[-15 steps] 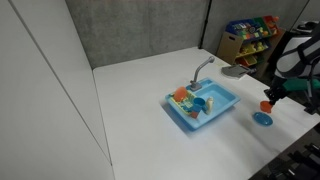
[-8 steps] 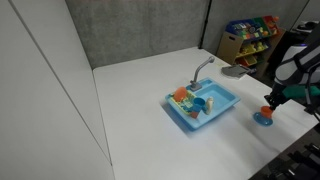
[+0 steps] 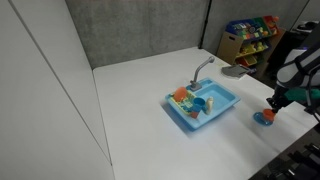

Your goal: Put the orange mug on the blue plate

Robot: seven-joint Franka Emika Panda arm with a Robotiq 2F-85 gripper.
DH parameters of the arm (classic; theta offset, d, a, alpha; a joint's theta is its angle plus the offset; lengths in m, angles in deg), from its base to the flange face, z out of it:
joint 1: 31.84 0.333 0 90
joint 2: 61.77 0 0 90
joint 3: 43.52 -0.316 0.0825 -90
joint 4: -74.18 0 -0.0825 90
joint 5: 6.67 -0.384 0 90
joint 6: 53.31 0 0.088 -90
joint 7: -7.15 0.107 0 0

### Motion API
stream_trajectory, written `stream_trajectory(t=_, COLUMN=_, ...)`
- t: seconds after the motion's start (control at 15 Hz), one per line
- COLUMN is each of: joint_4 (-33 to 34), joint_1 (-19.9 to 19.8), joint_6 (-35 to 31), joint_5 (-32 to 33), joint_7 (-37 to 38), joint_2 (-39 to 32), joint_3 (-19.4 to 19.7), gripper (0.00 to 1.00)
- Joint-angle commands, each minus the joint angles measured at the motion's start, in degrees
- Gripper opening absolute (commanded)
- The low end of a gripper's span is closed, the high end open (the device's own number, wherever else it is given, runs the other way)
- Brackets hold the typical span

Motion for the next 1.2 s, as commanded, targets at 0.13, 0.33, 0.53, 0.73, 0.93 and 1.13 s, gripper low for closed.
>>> stream_trajectory(t=0.13, joint_4=-0.2, joint_1=-2.2, joint_6=-1.3, joint_5=-2.4, joint_7=-3.4, joint_2=-0.4, joint_3=-2.1, gripper=0.02)
stream_trajectory(t=0.33, joint_4=-0.1, joint_1=-2.1, joint_6=-2.0, joint_5=-2.6, joint_7=-3.5, joint_2=-0.9, joint_3=-2.2, gripper=0.02)
stream_trajectory(t=0.53, joint_4=-0.2, joint_1=-2.0, joint_6=-3.6, joint_5=-2.5, joint_7=-3.3, joint_2=-1.6, joint_3=-2.1, gripper=0.02)
stream_trajectory(t=0.73, joint_4=-0.2, joint_1=-2.4, joint_6=-4.8, joint_5=-2.7, joint_7=-3.7, joint_2=-2.3, joint_3=-2.7, gripper=0.02)
stream_trajectory(t=0.93, joint_4=-0.5, joint_1=-2.9, joint_6=-5.8, joint_5=-3.0, joint_7=-4.1, joint_2=-2.4, joint_3=-3.3, gripper=0.04)
stream_trajectory(t=1.13, joint_4=-1.2, joint_1=-3.1, joint_6=-6.2, joint_5=-3.3, joint_7=-4.3, joint_2=-1.3, joint_3=-3.5, gripper=0.37)
